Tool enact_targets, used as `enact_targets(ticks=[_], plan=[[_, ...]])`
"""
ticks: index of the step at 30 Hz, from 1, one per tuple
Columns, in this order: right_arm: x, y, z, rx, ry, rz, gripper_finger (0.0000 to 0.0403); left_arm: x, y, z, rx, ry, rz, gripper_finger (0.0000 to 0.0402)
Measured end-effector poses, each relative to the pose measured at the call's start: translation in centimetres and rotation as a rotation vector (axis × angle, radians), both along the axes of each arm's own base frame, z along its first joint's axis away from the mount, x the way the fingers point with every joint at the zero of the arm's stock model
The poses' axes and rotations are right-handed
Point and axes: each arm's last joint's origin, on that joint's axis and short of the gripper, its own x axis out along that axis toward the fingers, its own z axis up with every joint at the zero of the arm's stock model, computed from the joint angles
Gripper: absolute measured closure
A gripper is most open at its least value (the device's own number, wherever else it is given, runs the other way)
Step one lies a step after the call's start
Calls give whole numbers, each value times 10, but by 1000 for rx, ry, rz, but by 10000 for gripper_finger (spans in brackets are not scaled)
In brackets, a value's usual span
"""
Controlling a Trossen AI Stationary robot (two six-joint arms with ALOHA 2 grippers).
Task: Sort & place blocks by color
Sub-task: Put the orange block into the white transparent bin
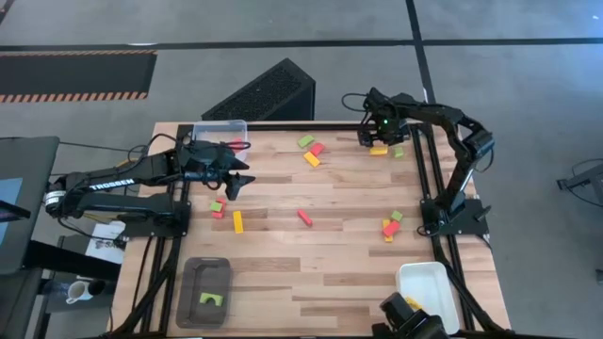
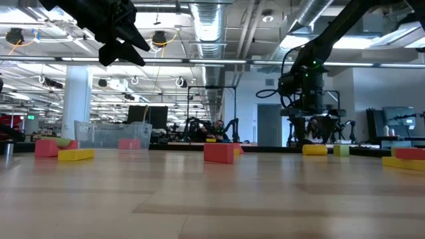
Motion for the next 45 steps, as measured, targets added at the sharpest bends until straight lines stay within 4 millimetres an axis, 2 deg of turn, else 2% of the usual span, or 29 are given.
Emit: enact_targets(ticks=[11, 17, 19, 23, 29, 32, 35, 39, 45], plan=[[2, 3, -1, 25, 45, 33, 36, 0, 0, 0, 7, 1, -4, 171], [10, 7, 30, -46, -7, 76, 36, 0, 0, 0, 14, 3, -8, 171], [14, 15, 44, -76, -37, 82, 36, 0, 0, 0, 12, 3, -7, 171], [33, 49, 68, -132, -93, 181, 36, 0, 0, 0, 9, 3, -6, 171], [100, 98, 77, -313, -301, 585, 38, 0, 0, -1, 19, 14, -13, 171], [134, 126, 70, -244, -497, 660, 47, 0, 0, -1, 18, 14, -13, 171], [160, 166, 58, -108, -604, 708, 57, -1, 0, -1, 10, 20, -10, 171], [179, 218, 49, -119, -574, 694, 70, -1, -1, -2, 19, 37, -38, 171], [202, 270, 21, -149, -458, 687, 83, -2, -3, -4, 54, 67, -128, 171]])
